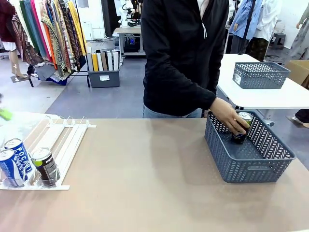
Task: Retrieve and store the cans from the dispenser.
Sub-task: Pick up the last remaining can from one row of the Automatic Can Dispenser and place it in the middle of the table.
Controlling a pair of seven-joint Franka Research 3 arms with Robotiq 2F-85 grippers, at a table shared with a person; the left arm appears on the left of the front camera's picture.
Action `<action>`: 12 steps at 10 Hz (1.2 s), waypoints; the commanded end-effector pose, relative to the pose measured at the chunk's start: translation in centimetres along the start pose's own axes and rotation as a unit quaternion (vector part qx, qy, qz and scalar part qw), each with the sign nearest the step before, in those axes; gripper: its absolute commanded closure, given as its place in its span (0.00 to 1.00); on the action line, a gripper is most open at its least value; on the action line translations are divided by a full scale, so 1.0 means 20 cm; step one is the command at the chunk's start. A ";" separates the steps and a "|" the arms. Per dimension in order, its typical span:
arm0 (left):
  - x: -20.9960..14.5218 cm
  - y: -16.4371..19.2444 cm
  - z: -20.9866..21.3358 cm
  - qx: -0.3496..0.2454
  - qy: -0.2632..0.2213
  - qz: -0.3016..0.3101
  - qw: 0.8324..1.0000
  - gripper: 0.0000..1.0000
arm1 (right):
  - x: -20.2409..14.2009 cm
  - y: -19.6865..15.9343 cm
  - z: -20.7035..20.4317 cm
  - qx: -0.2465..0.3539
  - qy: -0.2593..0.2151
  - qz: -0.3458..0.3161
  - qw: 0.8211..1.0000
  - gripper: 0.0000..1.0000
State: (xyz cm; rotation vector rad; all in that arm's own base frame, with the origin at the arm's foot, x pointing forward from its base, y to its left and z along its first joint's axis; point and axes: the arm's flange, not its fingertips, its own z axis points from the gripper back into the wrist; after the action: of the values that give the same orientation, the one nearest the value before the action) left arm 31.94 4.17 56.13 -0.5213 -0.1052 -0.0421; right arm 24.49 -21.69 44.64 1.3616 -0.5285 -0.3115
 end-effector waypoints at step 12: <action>0.15 -0.26 -0.53 0.211 0.004 -0.092 0.973 0.00 | 0.00 0.00 0.00 0.006 -0.001 0.013 1.000 0.00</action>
State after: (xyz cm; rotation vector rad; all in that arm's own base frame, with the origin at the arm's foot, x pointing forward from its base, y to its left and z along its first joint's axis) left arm 35.15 -5.79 52.21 -0.0844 -0.1223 -0.2086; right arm 24.49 -21.69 44.64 1.3615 -0.5285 -0.3114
